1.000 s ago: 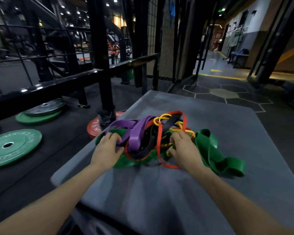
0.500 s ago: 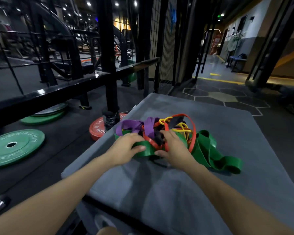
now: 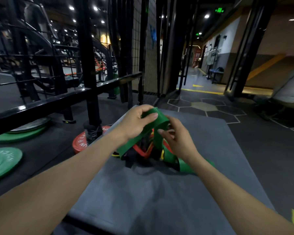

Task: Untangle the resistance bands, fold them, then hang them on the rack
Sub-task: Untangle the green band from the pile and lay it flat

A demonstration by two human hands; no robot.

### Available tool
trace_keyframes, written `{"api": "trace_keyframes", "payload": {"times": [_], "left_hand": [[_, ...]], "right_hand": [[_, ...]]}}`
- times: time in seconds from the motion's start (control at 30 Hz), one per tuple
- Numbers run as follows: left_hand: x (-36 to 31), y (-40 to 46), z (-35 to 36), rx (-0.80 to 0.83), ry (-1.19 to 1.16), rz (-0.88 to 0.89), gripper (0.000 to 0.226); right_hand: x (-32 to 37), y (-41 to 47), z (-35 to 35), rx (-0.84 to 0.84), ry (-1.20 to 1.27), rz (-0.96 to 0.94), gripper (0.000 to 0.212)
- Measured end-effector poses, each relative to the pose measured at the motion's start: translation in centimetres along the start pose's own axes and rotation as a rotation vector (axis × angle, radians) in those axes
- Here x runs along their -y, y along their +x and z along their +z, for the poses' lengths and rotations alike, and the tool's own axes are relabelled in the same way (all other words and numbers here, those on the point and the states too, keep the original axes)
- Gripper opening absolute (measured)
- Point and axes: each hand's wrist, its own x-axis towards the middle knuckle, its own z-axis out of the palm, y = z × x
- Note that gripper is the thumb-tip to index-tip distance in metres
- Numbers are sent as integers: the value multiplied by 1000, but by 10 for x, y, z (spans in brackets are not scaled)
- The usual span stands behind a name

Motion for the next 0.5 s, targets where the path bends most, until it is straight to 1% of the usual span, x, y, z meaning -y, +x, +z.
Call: {"api": "trace_keyframes", "payload": {"times": [0.07, 0.13, 0.2, 0.3, 0.37, 0.4, 0.43, 0.47, 0.5], "left_hand": [[1, -1, 7, 38, 1, -20, 14], [8, -5, 12, 82, 126, -64, 18], [22, -10, 16, 116, 264, -123, 26], [45, -15, 18, 99, 384, -212, 26], [62, -15, 20, 97, 533, -225, 23], [70, -15, 21, 94, 587, -230, 21], [77, -16, 22, 84, 614, -244, 20], [84, -15, 22, 79, 629, -265, 24], [91, -15, 22, 89, 656, -289, 34]], "right_hand": [[-1, 3, -9, -153, -120, -27, 20], [-5, 1, -20, -223, -213, -57, 24], [-14, -6, -29, -226, -276, -41, 31], [-35, -23, -36, -209, -333, 23, 34], [-47, -33, -39, -153, -391, 68, 43], [-52, -38, -41, -83, -437, 99, 54], [-56, -42, -42, 12, -483, 133, 66], [-60, -46, -42, 115, -525, 157, 74], [-63, -50, -41, 212, -567, 159, 77]]}}
